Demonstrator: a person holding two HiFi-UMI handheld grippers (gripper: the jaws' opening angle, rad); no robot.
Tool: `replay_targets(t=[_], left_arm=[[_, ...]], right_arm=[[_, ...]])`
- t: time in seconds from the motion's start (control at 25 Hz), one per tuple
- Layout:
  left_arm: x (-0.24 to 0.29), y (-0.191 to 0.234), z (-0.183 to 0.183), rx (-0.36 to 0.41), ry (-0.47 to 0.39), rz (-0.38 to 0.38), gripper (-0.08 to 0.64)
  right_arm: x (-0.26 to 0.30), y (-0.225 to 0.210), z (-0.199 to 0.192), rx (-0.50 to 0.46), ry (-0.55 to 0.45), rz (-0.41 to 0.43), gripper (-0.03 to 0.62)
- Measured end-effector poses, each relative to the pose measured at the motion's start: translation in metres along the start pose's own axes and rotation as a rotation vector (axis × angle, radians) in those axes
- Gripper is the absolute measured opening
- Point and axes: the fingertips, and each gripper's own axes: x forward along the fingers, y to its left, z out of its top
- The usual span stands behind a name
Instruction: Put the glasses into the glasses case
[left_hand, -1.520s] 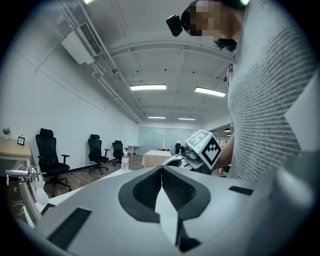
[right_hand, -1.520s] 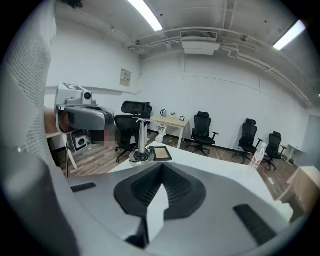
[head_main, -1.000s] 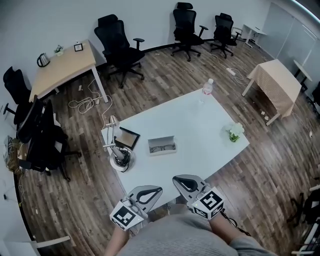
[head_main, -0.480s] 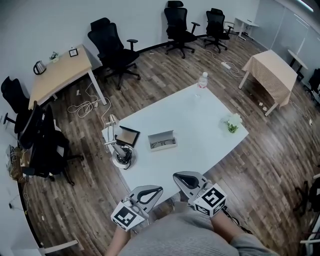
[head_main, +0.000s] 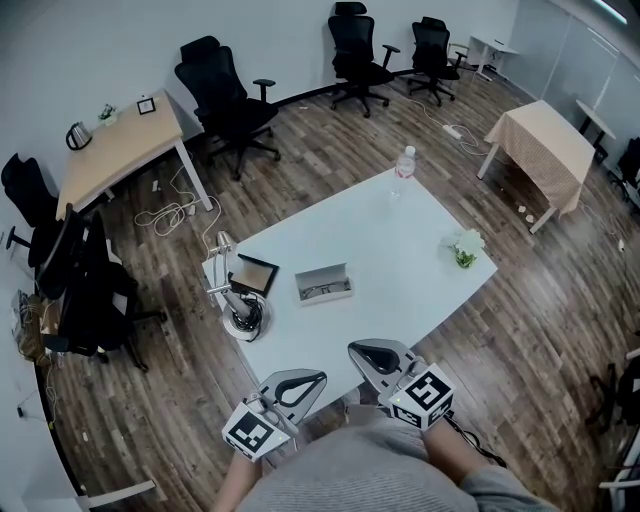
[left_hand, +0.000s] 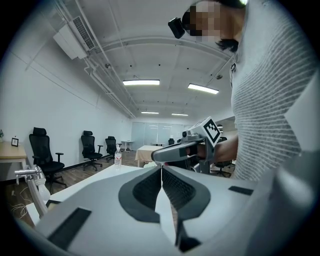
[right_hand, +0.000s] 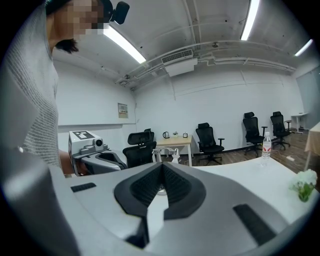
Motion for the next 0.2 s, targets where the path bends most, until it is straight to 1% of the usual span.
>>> replay_targets(t=[0.2], left_arm=[[0.0013, 0.0046, -0.0029, 0.001, 0.004, 0.001, 0.014]], right_arm=[[0.0039, -0.0028, -0.0018, 0.008, 0.006, 0.003, 0.014]])
